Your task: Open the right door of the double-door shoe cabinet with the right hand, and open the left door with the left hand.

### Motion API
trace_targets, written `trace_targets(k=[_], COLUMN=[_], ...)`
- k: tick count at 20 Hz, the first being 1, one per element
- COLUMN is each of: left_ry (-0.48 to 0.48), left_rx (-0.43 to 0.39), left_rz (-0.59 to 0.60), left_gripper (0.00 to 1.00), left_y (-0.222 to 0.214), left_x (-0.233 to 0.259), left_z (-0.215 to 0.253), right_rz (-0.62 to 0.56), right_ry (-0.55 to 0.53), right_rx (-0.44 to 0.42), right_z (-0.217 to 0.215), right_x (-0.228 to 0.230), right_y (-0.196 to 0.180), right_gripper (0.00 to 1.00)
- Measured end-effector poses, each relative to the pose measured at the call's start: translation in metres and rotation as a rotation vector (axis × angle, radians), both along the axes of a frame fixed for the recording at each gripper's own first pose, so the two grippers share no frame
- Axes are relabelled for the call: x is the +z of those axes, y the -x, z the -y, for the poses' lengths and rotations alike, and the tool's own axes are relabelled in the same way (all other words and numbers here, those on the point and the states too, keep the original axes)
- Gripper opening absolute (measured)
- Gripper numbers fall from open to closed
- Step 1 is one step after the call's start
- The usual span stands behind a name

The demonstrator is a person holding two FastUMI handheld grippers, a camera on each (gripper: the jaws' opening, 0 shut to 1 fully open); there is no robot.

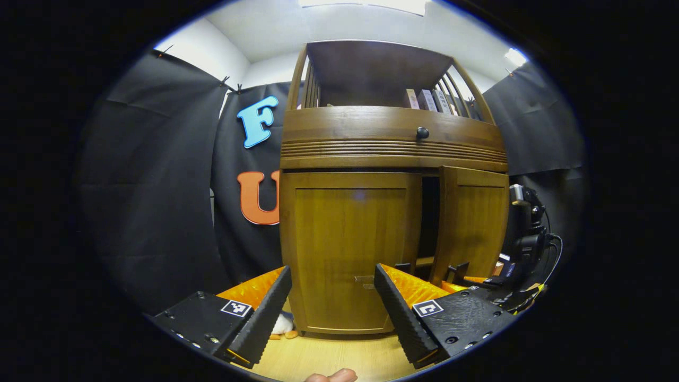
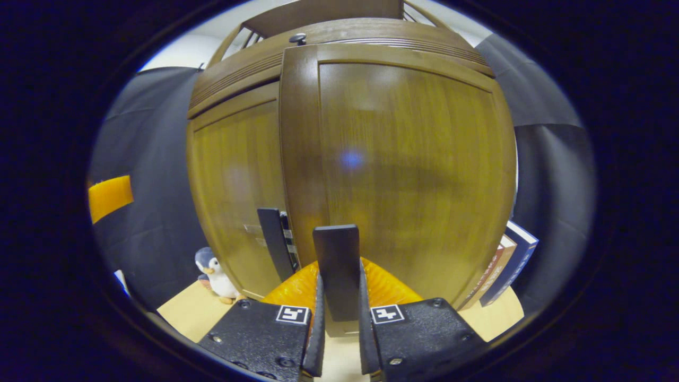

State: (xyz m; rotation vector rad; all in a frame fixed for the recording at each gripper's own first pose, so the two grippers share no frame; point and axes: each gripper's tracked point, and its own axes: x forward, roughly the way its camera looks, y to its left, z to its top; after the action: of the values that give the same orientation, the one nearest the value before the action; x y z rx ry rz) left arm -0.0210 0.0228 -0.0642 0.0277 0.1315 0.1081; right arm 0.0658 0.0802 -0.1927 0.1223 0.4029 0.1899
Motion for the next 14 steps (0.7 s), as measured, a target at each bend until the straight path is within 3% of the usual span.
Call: trace_targets(k=[14], left_ry=[-0.003], left_rx=[-0.056], left_rz=[-0.021], left_gripper=[0.94], left_y=[-0.002], left_x=[-0.009], left_z=[0.038], right_rz=[-0.028], right_ry=[-0.022], right_rx=[0.026], right_z=[0.038], right_x=[0.007], right_y=[0.068], right_gripper=[0.30])
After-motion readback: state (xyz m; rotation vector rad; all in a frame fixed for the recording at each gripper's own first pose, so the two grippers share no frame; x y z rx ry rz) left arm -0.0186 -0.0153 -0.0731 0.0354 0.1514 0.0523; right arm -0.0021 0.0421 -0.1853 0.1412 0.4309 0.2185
